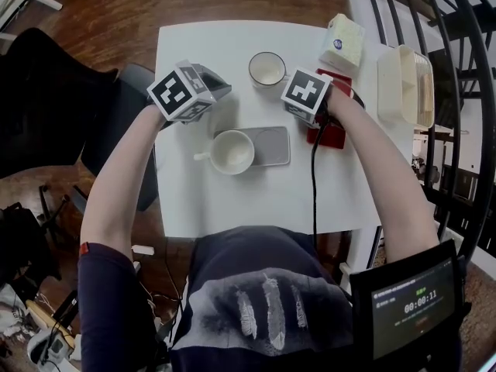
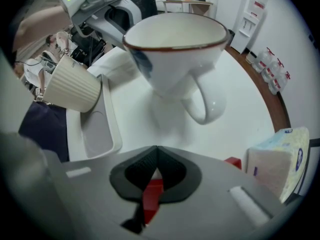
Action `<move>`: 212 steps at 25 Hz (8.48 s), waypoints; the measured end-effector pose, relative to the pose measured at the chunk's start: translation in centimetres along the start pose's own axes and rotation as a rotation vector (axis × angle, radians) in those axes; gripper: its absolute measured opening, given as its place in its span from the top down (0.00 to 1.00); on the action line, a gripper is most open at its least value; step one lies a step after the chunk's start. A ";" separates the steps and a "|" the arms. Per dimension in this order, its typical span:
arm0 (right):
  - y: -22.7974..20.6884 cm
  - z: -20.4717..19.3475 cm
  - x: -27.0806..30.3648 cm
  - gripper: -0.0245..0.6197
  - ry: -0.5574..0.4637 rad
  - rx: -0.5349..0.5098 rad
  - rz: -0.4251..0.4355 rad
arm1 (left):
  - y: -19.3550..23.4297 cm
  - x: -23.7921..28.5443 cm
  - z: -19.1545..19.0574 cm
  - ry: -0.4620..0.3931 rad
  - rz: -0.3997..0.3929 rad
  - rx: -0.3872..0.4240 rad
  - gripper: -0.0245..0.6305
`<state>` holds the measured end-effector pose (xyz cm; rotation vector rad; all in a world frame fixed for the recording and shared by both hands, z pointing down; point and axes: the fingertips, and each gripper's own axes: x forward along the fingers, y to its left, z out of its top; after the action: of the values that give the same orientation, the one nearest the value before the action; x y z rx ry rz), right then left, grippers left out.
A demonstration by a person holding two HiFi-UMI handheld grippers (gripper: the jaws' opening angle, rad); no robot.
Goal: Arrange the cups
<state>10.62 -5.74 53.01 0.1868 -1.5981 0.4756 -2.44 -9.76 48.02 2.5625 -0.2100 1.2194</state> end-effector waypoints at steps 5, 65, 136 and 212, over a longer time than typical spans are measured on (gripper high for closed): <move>-0.2 0.2 -0.3 0.95 0.012 0.001 -0.013 | 0.2 0.6 -0.5 0.012 -0.008 -0.003 0.94; -3.9 5.5 -5.4 0.54 -0.118 -0.226 -0.178 | 1.5 2.1 -3.4 0.204 0.084 0.063 0.94; 10.8 -0.8 -5.0 0.86 -0.335 -0.448 -0.142 | 0.7 2.2 -2.8 0.197 0.040 0.057 0.94; -0.5 4.8 -0.6 0.95 -0.193 -0.220 -0.090 | 1.2 2.6 -3.4 0.229 0.082 0.085 0.94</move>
<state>6.55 -8.26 52.47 0.1398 -1.8094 0.2138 -3.65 -9.80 52.29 2.4781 -0.2189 1.5709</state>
